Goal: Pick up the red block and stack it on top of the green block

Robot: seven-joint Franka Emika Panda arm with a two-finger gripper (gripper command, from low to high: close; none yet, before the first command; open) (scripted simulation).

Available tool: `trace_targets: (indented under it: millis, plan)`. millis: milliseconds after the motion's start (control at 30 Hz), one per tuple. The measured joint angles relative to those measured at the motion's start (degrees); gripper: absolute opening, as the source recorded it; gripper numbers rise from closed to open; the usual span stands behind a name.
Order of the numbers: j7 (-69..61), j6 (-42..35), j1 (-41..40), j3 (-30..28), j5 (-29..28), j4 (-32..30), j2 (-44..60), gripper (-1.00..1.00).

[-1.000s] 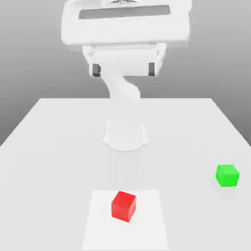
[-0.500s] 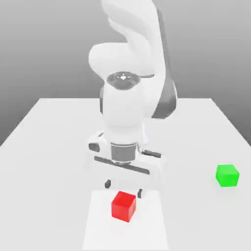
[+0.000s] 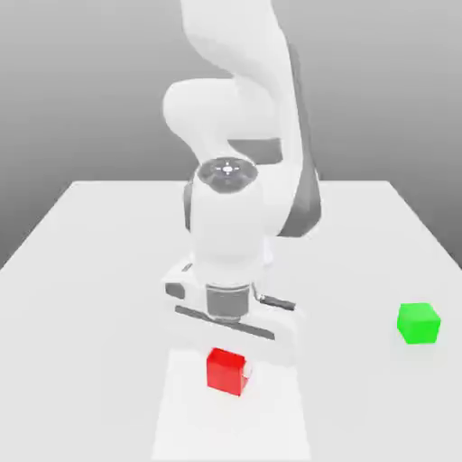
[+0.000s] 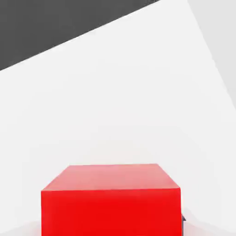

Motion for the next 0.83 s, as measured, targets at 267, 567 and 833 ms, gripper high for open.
trace_targets:
  millis: [267, 567, 833]
  plan:
    - [-8.42, -5.48, 19.36, 10.01, 2.66, 1.14, -4.59, -1.00]
    - [-13.64, -6.32, 36.65, 17.18, 0.78, 2.79, -3.64, -1.00]
    - [-7.57, 1.27, 38.13, 13.88, -7.84, 3.23, 5.03, 1.00]
